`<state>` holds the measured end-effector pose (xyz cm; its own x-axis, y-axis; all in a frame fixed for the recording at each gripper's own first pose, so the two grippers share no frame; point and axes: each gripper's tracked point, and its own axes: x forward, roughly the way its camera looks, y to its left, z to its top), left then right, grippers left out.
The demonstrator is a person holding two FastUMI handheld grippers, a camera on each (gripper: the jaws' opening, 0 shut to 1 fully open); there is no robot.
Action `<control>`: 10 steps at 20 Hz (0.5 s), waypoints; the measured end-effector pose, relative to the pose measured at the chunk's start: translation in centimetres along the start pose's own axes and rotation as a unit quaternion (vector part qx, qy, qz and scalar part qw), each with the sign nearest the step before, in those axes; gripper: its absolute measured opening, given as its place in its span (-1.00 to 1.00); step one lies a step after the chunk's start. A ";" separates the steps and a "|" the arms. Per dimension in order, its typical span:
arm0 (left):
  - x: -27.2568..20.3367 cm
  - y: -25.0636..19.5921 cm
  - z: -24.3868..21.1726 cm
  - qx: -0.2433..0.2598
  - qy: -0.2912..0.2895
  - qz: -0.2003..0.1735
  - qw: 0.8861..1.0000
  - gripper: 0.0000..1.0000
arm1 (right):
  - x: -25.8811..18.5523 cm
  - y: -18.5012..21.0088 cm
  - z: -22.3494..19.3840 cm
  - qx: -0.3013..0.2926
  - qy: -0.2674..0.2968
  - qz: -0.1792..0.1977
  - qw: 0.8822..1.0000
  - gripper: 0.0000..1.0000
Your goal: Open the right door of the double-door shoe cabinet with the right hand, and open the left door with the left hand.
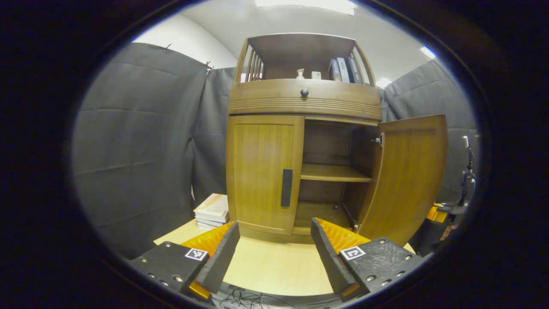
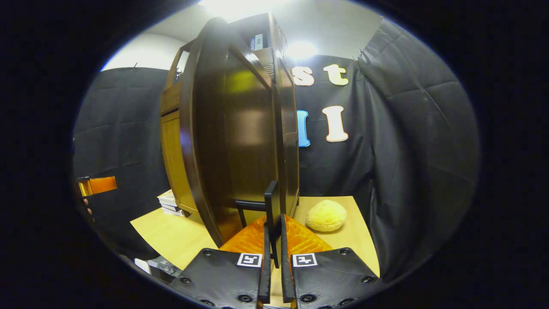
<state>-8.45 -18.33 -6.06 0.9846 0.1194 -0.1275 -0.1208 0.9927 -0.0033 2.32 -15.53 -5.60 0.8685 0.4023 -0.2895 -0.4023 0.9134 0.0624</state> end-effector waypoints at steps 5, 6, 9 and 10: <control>1.0 0.6 0.5 -0.001 0.000 0.005 1.000 0.90 | -0.5 0.3 0.9 -0.016 -0.014 -0.013 1.000 -0.72; 1.4 0.7 0.8 -0.002 -0.003 0.002 1.000 0.91 | -0.7 0.2 1.1 -0.013 -0.018 -0.019 1.000 -0.77; 3.1 1.2 0.6 -0.002 -0.003 -0.012 1.000 0.92 | -1.7 -0.3 0.9 -0.007 -0.017 -0.040 0.999 -0.72; 4.0 1.4 0.5 -0.001 -0.001 -0.018 1.000 0.92 | -2.4 -0.2 0.9 -0.006 -0.015 -0.046 0.999 -0.70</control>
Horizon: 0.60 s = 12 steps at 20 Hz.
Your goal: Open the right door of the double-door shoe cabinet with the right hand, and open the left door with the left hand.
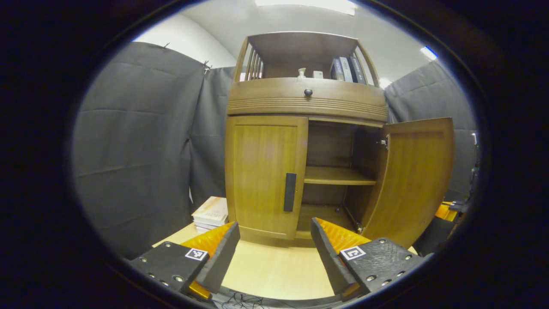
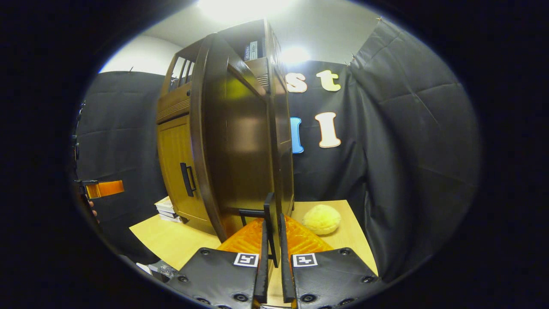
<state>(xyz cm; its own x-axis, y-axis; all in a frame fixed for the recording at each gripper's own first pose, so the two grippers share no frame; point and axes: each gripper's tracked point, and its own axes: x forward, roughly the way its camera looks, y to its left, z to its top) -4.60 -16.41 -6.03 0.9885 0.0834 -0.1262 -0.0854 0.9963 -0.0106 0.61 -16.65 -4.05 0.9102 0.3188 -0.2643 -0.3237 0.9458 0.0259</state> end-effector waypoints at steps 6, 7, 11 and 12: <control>5.3 1.5 1.3 -0.002 -0.009 -0.040 0.999 0.92 | -4.4 -0.7 0.6 -0.004 0.004 -0.077 0.997 -0.69; 6.4 1.7 1.4 -0.001 -0.009 -0.047 0.999 0.92 | -5.3 -0.8 0.9 -0.001 0.002 -0.093 0.996 -0.69; 10.8 2.1 1.8 -0.004 -0.010 -0.073 0.997 0.92 | -8.5 -0.4 2.2 0.021 -0.025 -0.159 0.987 -0.80; 11.8 2.0 2.0 -0.004 -0.012 -0.079 0.997 0.92 | -9.4 0.0 2.4 0.028 -0.034 -0.170 0.984 -0.74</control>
<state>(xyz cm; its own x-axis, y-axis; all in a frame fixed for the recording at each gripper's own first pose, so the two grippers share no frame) 7.14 -13.38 -5.59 0.9923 -0.0743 -0.0991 0.0709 0.9968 -0.0374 -7.30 -19.45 0.75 0.9793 -0.0161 -0.2016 0.0166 0.9999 0.0007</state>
